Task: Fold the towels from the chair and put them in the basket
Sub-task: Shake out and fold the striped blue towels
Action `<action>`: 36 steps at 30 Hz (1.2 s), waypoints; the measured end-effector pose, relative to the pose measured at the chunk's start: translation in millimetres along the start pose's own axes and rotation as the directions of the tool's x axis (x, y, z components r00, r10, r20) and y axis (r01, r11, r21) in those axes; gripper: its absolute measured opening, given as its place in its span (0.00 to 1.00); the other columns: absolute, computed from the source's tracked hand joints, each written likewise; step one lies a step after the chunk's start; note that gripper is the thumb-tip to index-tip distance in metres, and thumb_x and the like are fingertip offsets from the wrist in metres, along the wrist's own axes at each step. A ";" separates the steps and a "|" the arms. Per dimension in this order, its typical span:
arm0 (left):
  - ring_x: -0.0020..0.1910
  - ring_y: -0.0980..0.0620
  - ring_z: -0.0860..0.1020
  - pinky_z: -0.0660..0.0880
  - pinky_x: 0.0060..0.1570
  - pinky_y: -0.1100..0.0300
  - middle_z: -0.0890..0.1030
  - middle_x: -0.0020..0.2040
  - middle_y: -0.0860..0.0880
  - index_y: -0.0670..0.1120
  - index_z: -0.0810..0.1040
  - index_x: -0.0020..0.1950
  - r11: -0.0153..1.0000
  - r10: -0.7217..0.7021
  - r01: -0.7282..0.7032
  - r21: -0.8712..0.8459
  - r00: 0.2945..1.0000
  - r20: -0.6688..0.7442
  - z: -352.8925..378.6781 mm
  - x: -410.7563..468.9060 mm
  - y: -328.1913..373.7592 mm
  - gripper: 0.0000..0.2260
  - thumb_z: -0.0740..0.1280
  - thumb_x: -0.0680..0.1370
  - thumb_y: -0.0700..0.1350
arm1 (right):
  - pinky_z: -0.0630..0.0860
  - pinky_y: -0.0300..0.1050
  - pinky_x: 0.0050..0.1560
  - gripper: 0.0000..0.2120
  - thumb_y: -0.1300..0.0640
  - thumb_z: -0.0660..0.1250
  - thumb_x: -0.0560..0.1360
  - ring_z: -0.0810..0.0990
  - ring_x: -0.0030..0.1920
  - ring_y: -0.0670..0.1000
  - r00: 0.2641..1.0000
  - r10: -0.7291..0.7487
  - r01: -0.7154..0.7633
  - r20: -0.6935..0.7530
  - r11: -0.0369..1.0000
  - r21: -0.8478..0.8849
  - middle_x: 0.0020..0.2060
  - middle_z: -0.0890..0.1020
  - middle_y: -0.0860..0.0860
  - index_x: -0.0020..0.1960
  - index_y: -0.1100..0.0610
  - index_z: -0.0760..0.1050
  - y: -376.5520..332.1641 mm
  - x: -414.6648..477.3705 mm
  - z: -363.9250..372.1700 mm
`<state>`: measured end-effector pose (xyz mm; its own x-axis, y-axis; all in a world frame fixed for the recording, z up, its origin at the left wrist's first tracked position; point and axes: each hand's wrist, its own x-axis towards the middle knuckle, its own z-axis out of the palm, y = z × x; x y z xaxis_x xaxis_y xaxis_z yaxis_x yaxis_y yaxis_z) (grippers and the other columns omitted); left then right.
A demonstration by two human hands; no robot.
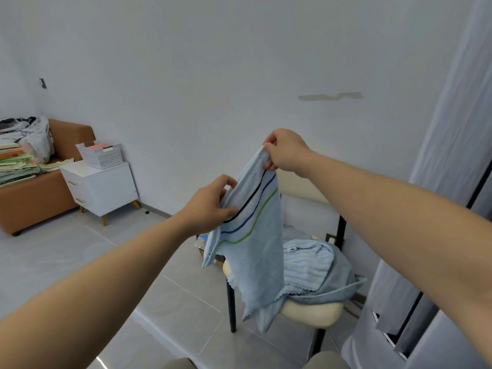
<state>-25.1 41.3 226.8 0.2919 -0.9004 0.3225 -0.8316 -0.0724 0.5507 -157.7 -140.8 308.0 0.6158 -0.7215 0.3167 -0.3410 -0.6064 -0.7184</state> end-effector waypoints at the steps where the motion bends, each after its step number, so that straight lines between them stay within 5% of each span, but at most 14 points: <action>1: 0.41 0.56 0.78 0.74 0.41 0.62 0.81 0.43 0.56 0.55 0.71 0.57 0.999 0.007 -0.007 0.045 1.000 0.015 0.8 -0.5 -2.1 0.14 0.72 0.75 0.45 | 0.83 0.45 0.38 0.06 0.58 0.60 0.83 0.85 0.39 0.54 0.999 0.011 -0.011 -0.045 1.000 0.006 0.45 0.83 0.58 0.48 0.55 0.73 2.1 5.2 -4.6; 5: 0.44 0.51 0.78 0.77 0.45 0.57 0.81 0.43 0.52 0.49 0.77 0.48 0.981 -0.016 0.004 0.193 0.998 0.063 -2.3 -1.6 -11.6 0.01 0.67 0.77 0.44 | 0.84 0.53 0.46 0.03 0.60 0.62 0.81 0.84 0.45 0.58 0.980 0.042 -0.049 -0.197 0.998 -0.029 0.48 0.82 0.59 0.49 0.56 0.75 14.4 19.9 -26.8; 8: 0.41 0.52 0.76 0.72 0.38 0.62 0.80 0.40 0.51 0.49 0.77 0.42 0.971 -0.059 0.049 0.234 0.998 0.038 -14.3 -2.0 -18.8 0.06 0.65 0.79 0.44 | 0.84 0.54 0.49 0.02 0.61 0.64 0.79 0.84 0.47 0.59 0.965 0.078 -0.091 -0.249 0.995 -0.041 0.48 0.82 0.59 0.50 0.56 0.75 27.7 22.5 -39.1; 17: 0.41 0.48 0.75 0.69 0.41 0.56 0.77 0.39 0.49 0.44 0.78 0.41 0.952 0.007 0.038 0.304 0.989 -0.146 -52.6 2.2 -35.5 0.13 0.65 0.82 0.49 | 0.84 0.52 0.46 0.08 0.63 0.61 0.80 0.84 0.47 0.60 0.954 0.117 -0.130 -0.275 0.991 -0.031 0.50 0.82 0.61 0.53 0.55 0.77 50.7 16.1 -43.4; 24: 0.36 0.55 0.77 0.70 0.28 0.64 0.79 0.38 0.53 0.47 0.79 0.47 0.981 -0.015 0.074 0.179 0.950 -0.312 -62.5 -0.6 -36.2 0.07 0.66 0.81 0.49 | 0.84 0.49 0.42 0.10 0.61 0.57 0.82 0.84 0.39 0.56 0.975 0.148 -0.161 -0.166 0.985 -0.068 0.45 0.82 0.60 0.52 0.56 0.77 53.2 6.2 -42.6; 30: 0.43 0.49 0.78 0.72 0.44 0.55 0.81 0.45 0.51 0.54 0.72 0.61 0.970 -0.074 0.134 0.201 0.957 -0.280 -71.0 3.9 -49.5 0.10 0.65 0.81 0.52 | 0.77 0.43 0.30 0.10 0.60 0.57 0.83 0.83 0.35 0.53 0.984 0.130 -0.143 -0.120 0.985 -0.101 0.45 0.82 0.58 0.54 0.58 0.77 53.0 1.0 -43.8; 33: 0.46 0.49 0.78 0.75 0.46 0.53 0.82 0.46 0.52 0.52 0.79 0.54 0.908 -0.126 0.209 0.362 0.963 -0.240 -74.8 7.8 -52.5 0.08 0.64 0.81 0.54 | 0.76 0.44 0.28 0.09 0.60 0.57 0.82 0.85 0.35 0.54 0.992 0.127 -0.128 -0.018 0.987 -0.100 0.45 0.82 0.58 0.53 0.57 0.77 55.4 -2.8 -44.3; 36: 0.37 0.50 0.81 0.77 0.39 0.55 0.83 0.40 0.49 0.49 0.79 0.48 0.907 -0.193 0.256 0.335 0.958 -0.210 -77.7 9.7 -52.0 0.09 0.65 0.81 0.54 | 0.76 0.45 0.30 0.09 0.60 0.58 0.82 0.86 0.38 0.55 0.987 0.136 -0.125 0.089 0.985 -0.119 0.46 0.82 0.58 0.52 0.58 0.77 57.8 -9.4 -49.1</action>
<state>57.7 69.7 261.1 0.5397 -0.7588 0.3647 -0.8375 -0.4399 0.3241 -218.1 -185.5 293.9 0.6240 -0.7649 0.1598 -0.4979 -0.5468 -0.6732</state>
